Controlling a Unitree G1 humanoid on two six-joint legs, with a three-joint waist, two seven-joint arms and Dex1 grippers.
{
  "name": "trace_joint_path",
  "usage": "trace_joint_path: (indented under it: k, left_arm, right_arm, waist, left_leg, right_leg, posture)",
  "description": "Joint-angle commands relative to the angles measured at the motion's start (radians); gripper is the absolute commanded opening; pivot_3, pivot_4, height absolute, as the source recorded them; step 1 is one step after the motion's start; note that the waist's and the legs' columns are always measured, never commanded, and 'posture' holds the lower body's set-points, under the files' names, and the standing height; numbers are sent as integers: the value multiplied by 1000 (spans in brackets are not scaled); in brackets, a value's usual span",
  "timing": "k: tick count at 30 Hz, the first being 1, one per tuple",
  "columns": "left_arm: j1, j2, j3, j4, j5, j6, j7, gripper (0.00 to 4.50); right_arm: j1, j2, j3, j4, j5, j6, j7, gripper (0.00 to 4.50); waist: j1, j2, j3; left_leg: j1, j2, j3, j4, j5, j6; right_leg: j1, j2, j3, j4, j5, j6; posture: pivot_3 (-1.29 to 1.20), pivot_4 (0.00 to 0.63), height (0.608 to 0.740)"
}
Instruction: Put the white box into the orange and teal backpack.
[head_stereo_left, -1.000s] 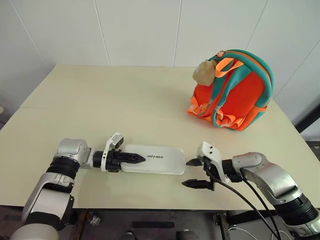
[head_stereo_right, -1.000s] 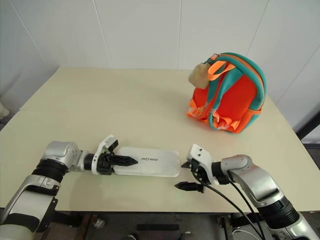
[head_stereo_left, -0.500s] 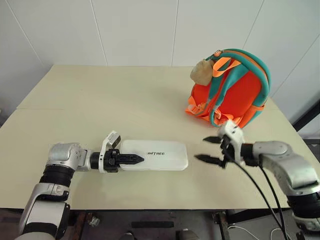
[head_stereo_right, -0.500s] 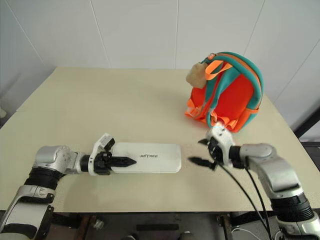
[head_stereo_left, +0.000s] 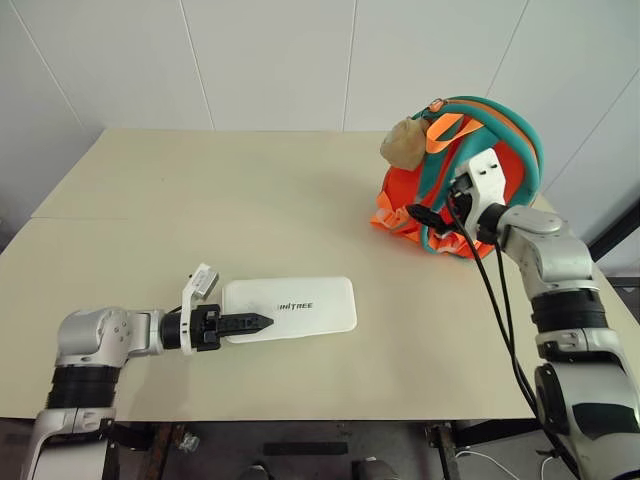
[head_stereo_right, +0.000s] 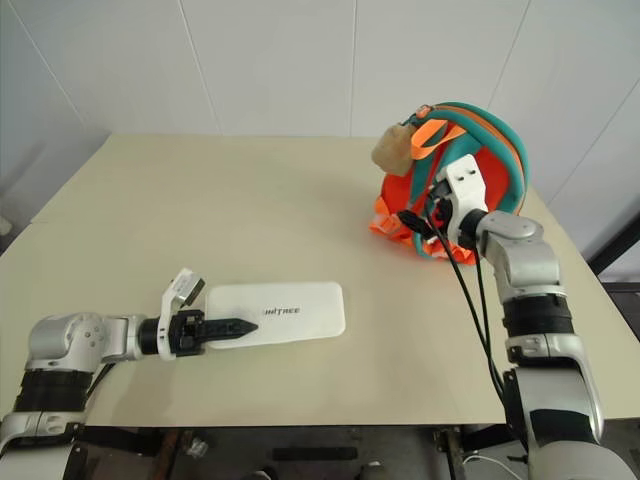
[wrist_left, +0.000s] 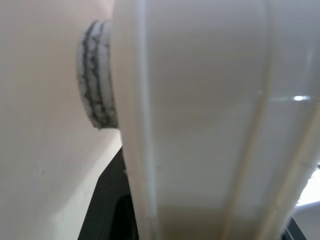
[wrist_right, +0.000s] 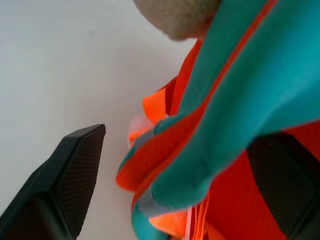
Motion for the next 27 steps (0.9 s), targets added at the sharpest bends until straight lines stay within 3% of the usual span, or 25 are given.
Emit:
trace_joint_path:
  k: [1,4,10,14,17,20,27]
  left_arm:
    - [23,-16,76,-61,-59,-17,35,1344]
    - [40,-52,132,-83,-85,-26,83,1344]
    - [72,-56,209,-114,-128,-33,142,1344]
    - [70,-38,273,-99,-178,6,163,1344]
    - [69,-17,333,-105,-192,-13,199,1344]
    - [87,6,407,-129,-203,-77,208,1344]
    - [158,101,510,-191,-283,-94,187,1344]
  right_arm:
    - [-88,49,-15,122,-22,-117,-50,4500]
    - [-156,107,-58,269,-5,-224,-85,4500]
    - [-206,140,-102,371,30,-353,-16,2558]
    - [-166,170,-139,219,185,-309,261,1157]
    - [-90,135,-85,-32,337,-12,487,187]
    - [1,41,0,-287,456,299,611,15]
    - [121,-93,-33,-657,774,770,615,15]
  waist:
    - [-1,0,0]
    - [-5,0,0]
    - [-19,0,0]
    - [-32,0,0]
    - [-34,0,0]
    - [-30,0,0]
    - [-22,0,0]
  left_leg:
    - [0,0,0,0,0,0]
    - [0,0,0,0,0,0]
    - [0,0,0,0,0,-1]
    - [0,0,0,-1,0,-1]
    - [1,1,0,-1,1,-1]
    - [0,1,-1,-2,1,-1]
    - [1,1,-1,-1,-1,0]
  right_leg:
    - [0,0,0,0,0,0]
    - [0,0,0,1,0,0]
    - [0,0,0,1,0,0]
    - [0,0,0,1,0,0]
    - [0,0,-1,1,0,1]
    - [0,0,-1,1,0,1]
    - [0,0,-1,1,-1,0]
  posture:
    - [0,150,740]
    - [0,150,740]
    - [0,150,740]
    - [0,150,740]
    - [0,150,740]
    - [0,150,740]
    - [0,150,740]
